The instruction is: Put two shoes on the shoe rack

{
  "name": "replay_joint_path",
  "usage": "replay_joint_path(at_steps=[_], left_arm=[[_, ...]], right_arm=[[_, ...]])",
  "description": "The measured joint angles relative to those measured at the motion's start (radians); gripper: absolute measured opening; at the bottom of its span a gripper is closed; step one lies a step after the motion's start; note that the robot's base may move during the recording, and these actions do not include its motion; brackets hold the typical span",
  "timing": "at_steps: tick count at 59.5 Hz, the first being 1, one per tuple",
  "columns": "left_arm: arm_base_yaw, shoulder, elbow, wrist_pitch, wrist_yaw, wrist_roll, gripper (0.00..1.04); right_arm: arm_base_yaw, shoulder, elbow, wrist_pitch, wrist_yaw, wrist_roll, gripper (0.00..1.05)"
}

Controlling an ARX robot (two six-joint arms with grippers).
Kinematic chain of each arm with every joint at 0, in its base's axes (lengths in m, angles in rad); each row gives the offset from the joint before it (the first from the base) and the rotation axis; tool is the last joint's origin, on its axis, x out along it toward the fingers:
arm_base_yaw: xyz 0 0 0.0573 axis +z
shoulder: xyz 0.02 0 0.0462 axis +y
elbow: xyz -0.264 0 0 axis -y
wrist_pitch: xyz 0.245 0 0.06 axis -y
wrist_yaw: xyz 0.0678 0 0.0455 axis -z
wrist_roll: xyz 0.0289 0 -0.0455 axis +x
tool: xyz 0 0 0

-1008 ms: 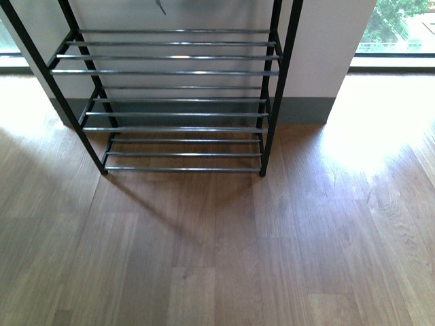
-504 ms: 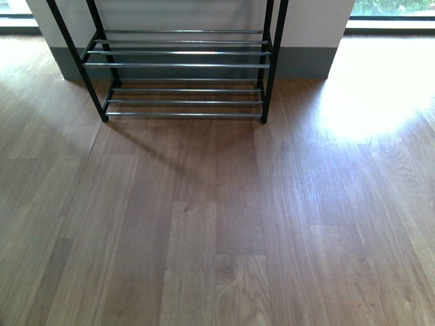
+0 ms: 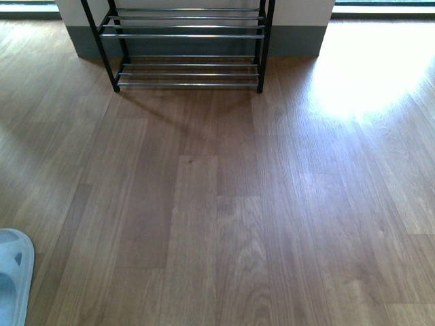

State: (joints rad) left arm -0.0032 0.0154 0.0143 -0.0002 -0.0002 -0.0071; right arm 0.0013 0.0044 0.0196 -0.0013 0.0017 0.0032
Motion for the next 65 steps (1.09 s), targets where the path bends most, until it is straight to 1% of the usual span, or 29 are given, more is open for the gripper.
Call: replay_joint_path(at_steps=[65], left_arm=[[0.0,0.0,0.0,0.0,0.0,0.0,0.95]], right_arm=[[0.0,0.0,0.0,0.0,-0.005,0.0,0.96]])
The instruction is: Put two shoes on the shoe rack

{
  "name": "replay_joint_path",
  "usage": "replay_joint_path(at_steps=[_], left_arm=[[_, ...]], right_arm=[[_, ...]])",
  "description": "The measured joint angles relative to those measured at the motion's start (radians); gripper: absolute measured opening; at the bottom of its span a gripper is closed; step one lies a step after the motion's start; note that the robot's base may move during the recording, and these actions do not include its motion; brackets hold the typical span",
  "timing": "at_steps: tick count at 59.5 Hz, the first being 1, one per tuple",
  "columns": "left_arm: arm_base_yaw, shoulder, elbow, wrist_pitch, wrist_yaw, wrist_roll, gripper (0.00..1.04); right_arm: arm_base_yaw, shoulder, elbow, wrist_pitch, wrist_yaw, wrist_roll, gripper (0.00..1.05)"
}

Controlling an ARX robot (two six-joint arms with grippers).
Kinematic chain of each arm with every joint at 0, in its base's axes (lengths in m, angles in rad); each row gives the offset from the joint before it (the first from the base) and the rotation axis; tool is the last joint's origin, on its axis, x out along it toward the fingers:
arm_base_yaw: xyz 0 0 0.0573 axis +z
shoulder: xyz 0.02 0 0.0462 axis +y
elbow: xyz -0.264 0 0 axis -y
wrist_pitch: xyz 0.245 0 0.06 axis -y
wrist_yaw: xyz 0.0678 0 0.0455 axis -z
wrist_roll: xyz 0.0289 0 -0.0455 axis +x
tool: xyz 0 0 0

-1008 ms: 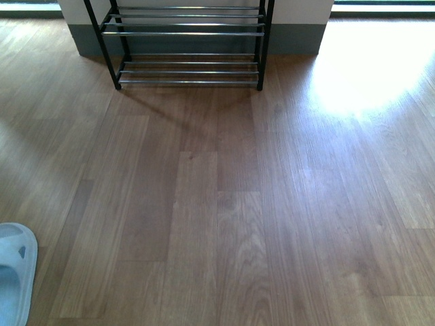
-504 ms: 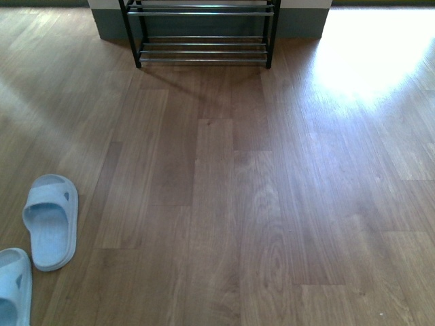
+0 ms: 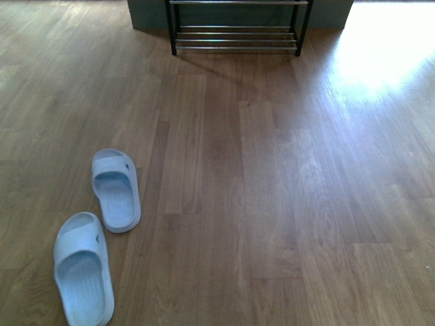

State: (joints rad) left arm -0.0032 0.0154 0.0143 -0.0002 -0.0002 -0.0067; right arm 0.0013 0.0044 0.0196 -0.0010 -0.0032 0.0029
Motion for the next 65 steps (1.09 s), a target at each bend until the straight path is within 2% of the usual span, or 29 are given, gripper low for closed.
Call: replay_joint_path(at_steps=[65], left_arm=[[0.0,0.0,0.0,0.0,0.001,0.0,0.95]], right_arm=[[0.0,0.0,0.0,0.0,0.006,0.0,0.96]])
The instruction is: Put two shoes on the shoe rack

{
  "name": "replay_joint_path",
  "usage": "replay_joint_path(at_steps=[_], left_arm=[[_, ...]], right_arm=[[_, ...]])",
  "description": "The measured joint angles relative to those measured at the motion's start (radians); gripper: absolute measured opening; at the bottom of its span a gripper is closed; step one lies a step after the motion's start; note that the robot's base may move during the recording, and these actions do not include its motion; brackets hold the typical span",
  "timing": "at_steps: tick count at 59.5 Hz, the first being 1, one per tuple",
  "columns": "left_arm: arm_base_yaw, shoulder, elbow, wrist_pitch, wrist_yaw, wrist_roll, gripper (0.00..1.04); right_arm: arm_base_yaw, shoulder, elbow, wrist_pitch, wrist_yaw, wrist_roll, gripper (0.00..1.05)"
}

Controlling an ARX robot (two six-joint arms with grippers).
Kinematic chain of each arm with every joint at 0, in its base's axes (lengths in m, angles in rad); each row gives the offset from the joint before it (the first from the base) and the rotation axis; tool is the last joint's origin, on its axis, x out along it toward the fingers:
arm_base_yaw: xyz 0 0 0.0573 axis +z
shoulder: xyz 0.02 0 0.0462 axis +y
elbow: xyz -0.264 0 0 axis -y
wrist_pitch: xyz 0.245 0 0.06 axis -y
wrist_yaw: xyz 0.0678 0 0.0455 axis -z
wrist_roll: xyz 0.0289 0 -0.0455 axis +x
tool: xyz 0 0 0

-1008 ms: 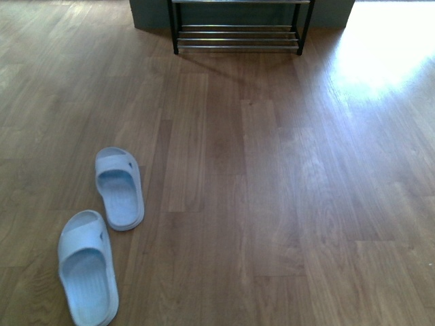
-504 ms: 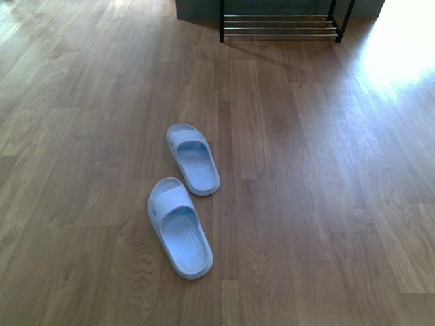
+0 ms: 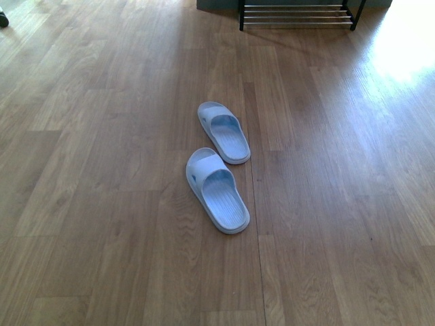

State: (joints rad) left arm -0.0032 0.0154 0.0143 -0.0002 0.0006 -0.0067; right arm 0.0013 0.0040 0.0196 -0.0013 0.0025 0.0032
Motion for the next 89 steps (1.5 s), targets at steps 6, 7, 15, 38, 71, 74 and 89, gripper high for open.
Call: replay_joint_path(at_steps=[6,7,15,38,71,74,89], left_arm=[[0.0,0.0,0.0,0.0,0.0,0.0,0.95],[0.0,0.0,0.0,0.0,0.0,0.0,0.95],[0.0,0.0,0.0,0.0,-0.003,0.0,0.95],[0.0,0.0,0.0,0.0,-0.004,0.0,0.95],[0.0,0.0,0.0,0.0,0.0,0.0,0.95],[0.0,0.0,0.0,0.0,0.0,0.0,0.95],[0.0,0.0,0.0,0.0,-0.004,0.0,0.95]], right_arm=[[0.0,0.0,0.0,0.0,0.0,0.0,0.96],[0.0,0.0,0.0,0.0,0.0,0.0,0.96],[0.0,0.001,0.0,0.0,-0.004,0.0,0.96],[0.0,-0.001,0.0,0.0,-0.004,0.0,0.96],[0.0,-0.001,0.0,0.0,0.0,0.0,0.96],[0.0,-0.001,0.0,0.0,0.0,0.0,0.96],[0.0,-0.001,0.0,0.0,-0.003,0.0,0.96]])
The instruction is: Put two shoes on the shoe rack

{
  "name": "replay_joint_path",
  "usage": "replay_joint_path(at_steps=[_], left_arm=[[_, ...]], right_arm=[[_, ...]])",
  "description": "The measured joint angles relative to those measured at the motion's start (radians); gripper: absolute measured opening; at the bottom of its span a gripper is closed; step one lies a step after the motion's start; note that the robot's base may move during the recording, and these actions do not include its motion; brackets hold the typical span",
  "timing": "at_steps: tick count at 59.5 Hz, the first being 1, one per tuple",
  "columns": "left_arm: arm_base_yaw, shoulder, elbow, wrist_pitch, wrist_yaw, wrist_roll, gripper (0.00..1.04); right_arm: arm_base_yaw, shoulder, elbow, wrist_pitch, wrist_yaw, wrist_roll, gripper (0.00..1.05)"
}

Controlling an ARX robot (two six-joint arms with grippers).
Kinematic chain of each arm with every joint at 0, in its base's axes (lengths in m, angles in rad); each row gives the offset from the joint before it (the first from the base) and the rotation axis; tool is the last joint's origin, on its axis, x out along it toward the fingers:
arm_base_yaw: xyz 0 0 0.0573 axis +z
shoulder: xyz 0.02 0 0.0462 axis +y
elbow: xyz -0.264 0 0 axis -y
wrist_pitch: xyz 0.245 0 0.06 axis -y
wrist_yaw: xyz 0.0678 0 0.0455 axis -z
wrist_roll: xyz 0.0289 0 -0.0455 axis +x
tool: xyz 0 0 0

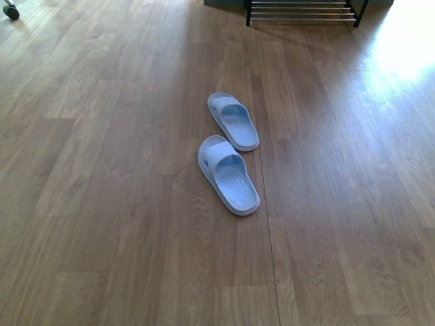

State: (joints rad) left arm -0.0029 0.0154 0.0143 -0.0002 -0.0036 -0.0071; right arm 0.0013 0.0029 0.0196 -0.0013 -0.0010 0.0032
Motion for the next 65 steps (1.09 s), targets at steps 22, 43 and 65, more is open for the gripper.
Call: replay_joint_path(at_steps=[22,43,65], left_arm=[[0.0,0.0,0.0,0.0,0.004,0.0,0.95],[0.0,0.0,0.0,0.0,0.004,0.0,0.95],[-0.122,0.132,0.035,-0.045,-0.347,-0.119,0.95]], right_arm=[[0.0,0.0,0.0,0.0,0.004,0.0,0.96],[0.0,0.0,0.0,0.0,0.003,0.0,0.96],[0.0,0.001,0.0,0.0,0.003,0.0,0.96]])
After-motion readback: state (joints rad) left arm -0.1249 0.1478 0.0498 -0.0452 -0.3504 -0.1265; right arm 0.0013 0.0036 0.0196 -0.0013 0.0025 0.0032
